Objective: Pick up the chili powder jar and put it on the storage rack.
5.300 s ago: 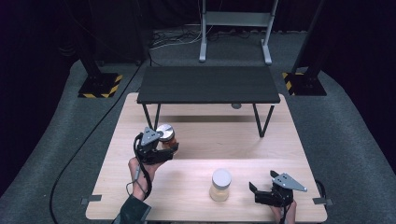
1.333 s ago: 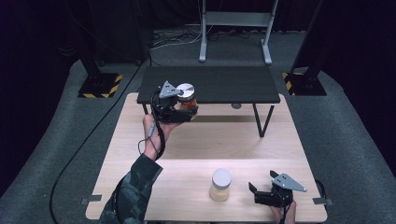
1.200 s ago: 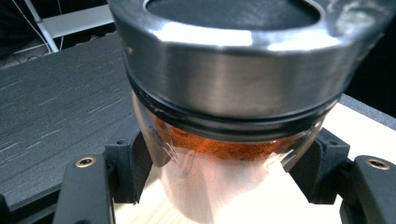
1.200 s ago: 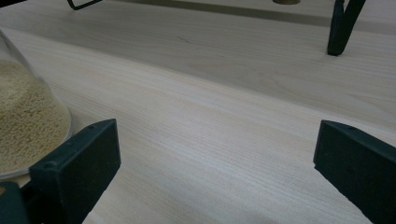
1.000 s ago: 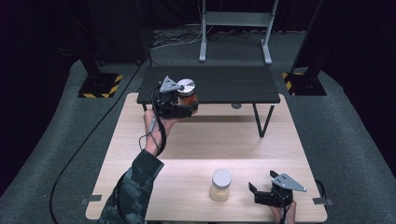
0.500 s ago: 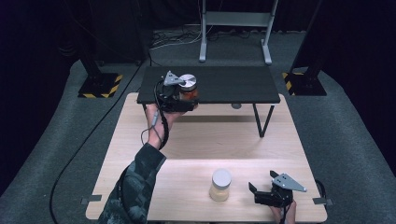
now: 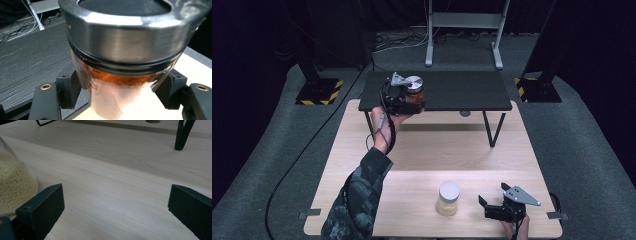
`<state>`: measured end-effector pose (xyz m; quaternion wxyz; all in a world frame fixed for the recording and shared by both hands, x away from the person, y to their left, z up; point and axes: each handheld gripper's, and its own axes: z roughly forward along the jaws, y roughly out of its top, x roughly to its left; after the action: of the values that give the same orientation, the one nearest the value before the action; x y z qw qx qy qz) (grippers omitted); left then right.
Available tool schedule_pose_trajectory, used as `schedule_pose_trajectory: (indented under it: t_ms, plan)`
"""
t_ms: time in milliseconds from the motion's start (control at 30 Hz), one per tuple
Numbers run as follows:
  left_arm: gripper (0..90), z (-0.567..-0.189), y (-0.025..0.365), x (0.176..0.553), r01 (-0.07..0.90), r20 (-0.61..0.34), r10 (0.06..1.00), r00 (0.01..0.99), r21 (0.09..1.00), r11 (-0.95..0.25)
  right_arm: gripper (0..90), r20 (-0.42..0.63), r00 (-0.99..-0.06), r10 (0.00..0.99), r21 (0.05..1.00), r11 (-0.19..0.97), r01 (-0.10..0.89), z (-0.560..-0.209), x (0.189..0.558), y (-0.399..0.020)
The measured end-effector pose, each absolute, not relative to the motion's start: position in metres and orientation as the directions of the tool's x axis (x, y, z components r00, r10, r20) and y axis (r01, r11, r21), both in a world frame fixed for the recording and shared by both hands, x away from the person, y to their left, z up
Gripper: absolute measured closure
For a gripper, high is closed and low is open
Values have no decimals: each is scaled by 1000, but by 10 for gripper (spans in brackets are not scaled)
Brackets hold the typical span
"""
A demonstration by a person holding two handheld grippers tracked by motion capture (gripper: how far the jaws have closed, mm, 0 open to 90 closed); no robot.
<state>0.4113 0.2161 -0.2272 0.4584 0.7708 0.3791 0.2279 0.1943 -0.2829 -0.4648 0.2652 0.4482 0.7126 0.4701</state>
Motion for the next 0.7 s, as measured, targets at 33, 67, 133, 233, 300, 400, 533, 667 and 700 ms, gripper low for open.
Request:
schedule_pose_trajectory:
  t_ms: [33,67,133,233,300,400,533,667,700]
  plan:
    - [309,-227,216,411,376,4,793,609,880,-292,0,43,-458,888,907,157,390,-465,194,-283]
    - [309,-227,215,413,378,2,796,606,879,-290,0,43,-458,888,907,158,390,-465,195,-283]
    - [309,-227,215,414,380,1,797,604,879,-289,0,45,-459,887,906,158,393,-464,195,-283]
    - [309,-226,213,418,386,3,801,598,875,-292,0,45,-459,887,906,158,393,-464,195,-283]
    - [309,-225,211,421,393,5,804,594,871,-296,0,44,-458,888,906,157,392,-464,195,-283]
    - [309,-223,209,425,399,9,811,585,868,-297,0,44,-457,888,907,157,392,-464,195,-283]
    - [309,-223,209,428,404,10,816,578,866,-296,0,44,-459,888,906,158,392,-464,195,-283]
    - [309,-223,205,434,416,10,821,571,858,-300,0,44,-458,888,906,157,392,-464,195,-283]
    - [309,-223,204,436,418,16,821,571,855,-307,0,44,-457,888,907,157,392,-464,195,-282]
